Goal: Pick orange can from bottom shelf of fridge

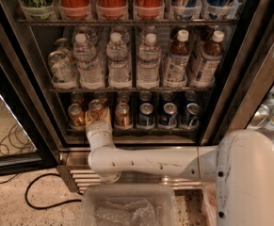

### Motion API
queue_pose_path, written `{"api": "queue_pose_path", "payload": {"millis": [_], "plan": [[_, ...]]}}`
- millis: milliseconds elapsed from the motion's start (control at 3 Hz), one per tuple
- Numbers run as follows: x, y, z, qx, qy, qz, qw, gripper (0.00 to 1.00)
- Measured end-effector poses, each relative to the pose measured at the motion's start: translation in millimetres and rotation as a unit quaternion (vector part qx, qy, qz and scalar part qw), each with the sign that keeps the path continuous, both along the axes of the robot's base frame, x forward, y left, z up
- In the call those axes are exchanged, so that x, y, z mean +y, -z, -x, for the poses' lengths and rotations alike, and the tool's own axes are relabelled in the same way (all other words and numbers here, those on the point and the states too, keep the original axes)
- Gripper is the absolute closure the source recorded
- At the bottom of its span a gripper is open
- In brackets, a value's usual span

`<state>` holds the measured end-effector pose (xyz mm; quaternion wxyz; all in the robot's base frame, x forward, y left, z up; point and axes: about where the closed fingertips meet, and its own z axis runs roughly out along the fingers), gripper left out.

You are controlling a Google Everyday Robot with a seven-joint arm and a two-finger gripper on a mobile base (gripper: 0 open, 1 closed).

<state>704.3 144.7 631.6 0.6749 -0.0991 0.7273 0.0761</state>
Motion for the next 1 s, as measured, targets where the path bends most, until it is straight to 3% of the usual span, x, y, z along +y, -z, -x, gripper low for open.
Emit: {"api": "queue_pose_path", "payload": {"millis": [1000], "plan": [[-5,-38,15,-0.048,-0.019,0.006,0.9987,1.00]]}}
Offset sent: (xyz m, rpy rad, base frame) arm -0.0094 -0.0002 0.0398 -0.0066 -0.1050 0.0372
